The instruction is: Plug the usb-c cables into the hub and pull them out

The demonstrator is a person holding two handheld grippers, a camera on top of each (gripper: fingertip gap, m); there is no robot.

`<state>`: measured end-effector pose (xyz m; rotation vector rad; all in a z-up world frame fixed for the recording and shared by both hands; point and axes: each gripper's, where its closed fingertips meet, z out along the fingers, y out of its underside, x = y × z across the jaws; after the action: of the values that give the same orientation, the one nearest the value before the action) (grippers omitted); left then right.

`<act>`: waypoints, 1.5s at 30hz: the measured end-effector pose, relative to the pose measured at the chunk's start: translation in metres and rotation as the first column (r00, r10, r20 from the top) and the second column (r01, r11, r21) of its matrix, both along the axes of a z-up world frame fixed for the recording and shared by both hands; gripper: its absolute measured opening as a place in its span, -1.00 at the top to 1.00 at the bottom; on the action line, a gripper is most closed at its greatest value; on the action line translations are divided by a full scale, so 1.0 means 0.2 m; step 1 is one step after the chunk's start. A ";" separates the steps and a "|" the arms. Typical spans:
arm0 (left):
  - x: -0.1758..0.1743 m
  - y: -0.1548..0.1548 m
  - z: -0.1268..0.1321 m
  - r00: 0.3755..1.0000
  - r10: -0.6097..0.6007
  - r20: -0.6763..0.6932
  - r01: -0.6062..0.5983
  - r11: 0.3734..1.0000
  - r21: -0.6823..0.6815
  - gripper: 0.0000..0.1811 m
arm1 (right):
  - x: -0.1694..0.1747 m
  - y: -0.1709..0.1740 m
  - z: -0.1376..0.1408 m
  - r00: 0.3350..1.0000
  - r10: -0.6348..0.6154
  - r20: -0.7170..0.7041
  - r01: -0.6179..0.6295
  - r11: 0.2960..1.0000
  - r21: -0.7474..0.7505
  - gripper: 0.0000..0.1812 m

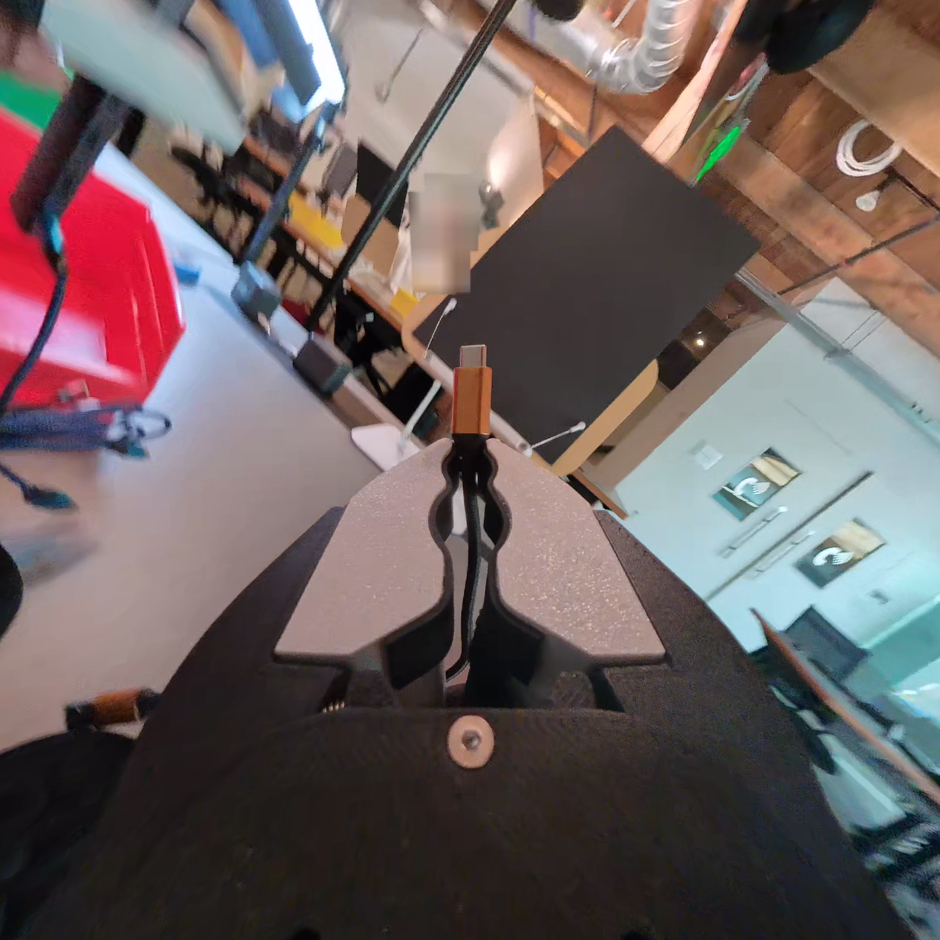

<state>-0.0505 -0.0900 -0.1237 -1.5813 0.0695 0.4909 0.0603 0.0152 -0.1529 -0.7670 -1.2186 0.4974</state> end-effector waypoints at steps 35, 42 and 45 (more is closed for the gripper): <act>0.10 -0.01 -0.11 0.993 -0.119 -0.006 0.119 0.990 0.072 0.80 | 0.67 1.20 -0.85 0.530 -0.312 0.789 0.375 0.920 0.112 0.70; 0.08 -0.01 -0.10 0.995 -0.102 0.010 0.100 0.992 0.078 0.80 | 0.58 1.09 -0.41 0.861 -0.243 0.447 0.363 0.909 -0.205 0.07; 0.05 0.00 -0.13 0.994 -0.093 0.054 0.090 0.994 0.059 0.80 | 0.54 0.95 -0.24 0.930 -0.219 0.296 0.303 0.911 -0.279 -0.06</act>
<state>-0.0396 -0.0907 -0.1492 -1.5286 0.0837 0.3728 0.1679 0.2046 -0.2000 -1.2912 -1.2637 0.3824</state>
